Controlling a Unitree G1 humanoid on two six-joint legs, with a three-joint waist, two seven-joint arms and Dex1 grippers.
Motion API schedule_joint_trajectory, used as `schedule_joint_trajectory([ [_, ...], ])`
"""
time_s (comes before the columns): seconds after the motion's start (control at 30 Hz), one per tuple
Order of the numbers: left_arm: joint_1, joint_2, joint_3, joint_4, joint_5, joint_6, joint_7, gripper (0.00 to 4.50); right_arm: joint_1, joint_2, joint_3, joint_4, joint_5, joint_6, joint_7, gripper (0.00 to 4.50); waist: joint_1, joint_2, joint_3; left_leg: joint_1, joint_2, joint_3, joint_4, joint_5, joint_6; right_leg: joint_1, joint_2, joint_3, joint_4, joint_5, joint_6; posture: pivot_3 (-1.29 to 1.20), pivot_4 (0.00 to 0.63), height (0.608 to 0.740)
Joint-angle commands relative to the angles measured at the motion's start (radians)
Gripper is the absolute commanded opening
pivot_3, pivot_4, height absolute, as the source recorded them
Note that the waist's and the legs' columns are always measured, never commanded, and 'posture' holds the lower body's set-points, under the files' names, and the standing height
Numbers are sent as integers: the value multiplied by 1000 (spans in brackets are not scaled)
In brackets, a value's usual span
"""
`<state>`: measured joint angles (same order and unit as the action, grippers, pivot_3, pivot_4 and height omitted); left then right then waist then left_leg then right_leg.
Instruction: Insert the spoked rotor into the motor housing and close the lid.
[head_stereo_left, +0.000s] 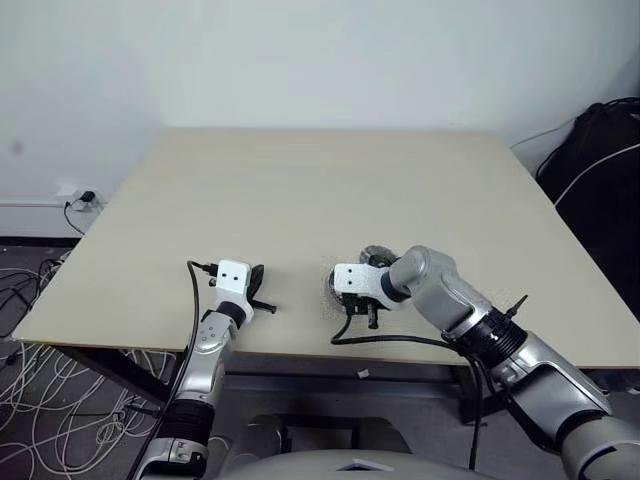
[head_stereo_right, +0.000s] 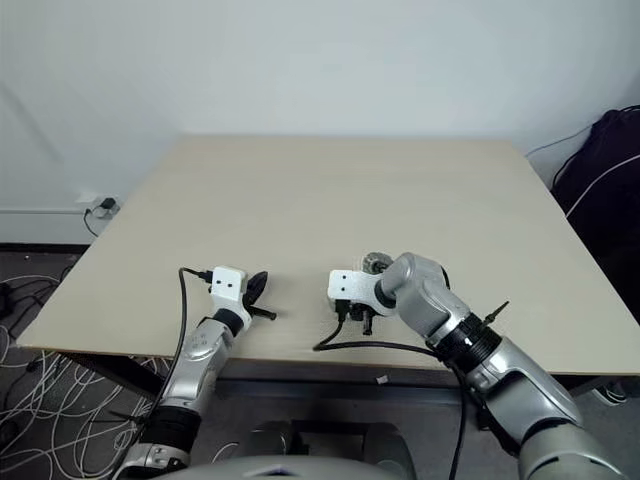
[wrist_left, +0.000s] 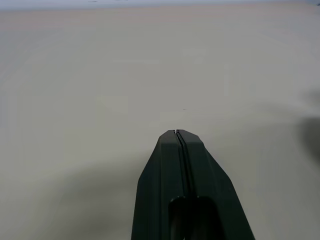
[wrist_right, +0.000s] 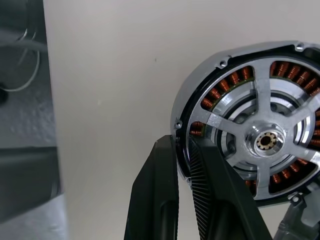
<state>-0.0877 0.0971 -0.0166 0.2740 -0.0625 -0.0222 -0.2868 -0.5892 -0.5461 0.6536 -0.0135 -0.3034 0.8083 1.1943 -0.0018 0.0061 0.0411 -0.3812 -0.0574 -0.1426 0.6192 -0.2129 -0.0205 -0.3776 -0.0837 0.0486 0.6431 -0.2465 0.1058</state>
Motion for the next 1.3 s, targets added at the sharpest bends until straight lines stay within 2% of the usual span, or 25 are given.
schedule_joint_trajectory([
  [0.03, -13, -3, -3, -31, -12, -4, -6, 0, -12, -24, -45, -93, 21, 108, -7, 102, 0, 0, 0, 0, 0, 0, 0, 0, 0, 0, 0, 0, 0, 0, 0, 0, 0, 740],
  [0.3, -20, -4, -7, -15, -10, -9, -18, 0, -78, 35, -65, -110, 116, 355, -63, 102, -8, -1, 1, -1, 0, 1, 0, 0, 0, -2, -1, -1, 0, 0, 0, 0, 0, 740],
  [0.73, -18, -5, -2, 7, -5, -29, -20, 0, -151, 158, -45, 73, 229, 402, -217, 102, -10, -2, 1, -2, 0, 0, 0, 0, 0, -3, -1, -1, 1, 0, 0, 0, 0, 740],
  [1.0, -14, -5, 2, 18, -6, -39, -18, 0, -193, 236, -121, 186, 310, 504, -311, 102, -11, -2, 1, -2, 0, 0, 0, 0, 0, -3, -1, -1, 1, 0, 0, 0, 0, 740],
  [1.3, -16, -8, 1, 37, -8, -48, -24, 0, -199, 226, -156, 149, 393, 608, -398, 102, -10, -2, 1, -2, 0, 0, 0, 0, 0, -3, -1, -1, 1, 0, 0, 0, 0, 740],
])
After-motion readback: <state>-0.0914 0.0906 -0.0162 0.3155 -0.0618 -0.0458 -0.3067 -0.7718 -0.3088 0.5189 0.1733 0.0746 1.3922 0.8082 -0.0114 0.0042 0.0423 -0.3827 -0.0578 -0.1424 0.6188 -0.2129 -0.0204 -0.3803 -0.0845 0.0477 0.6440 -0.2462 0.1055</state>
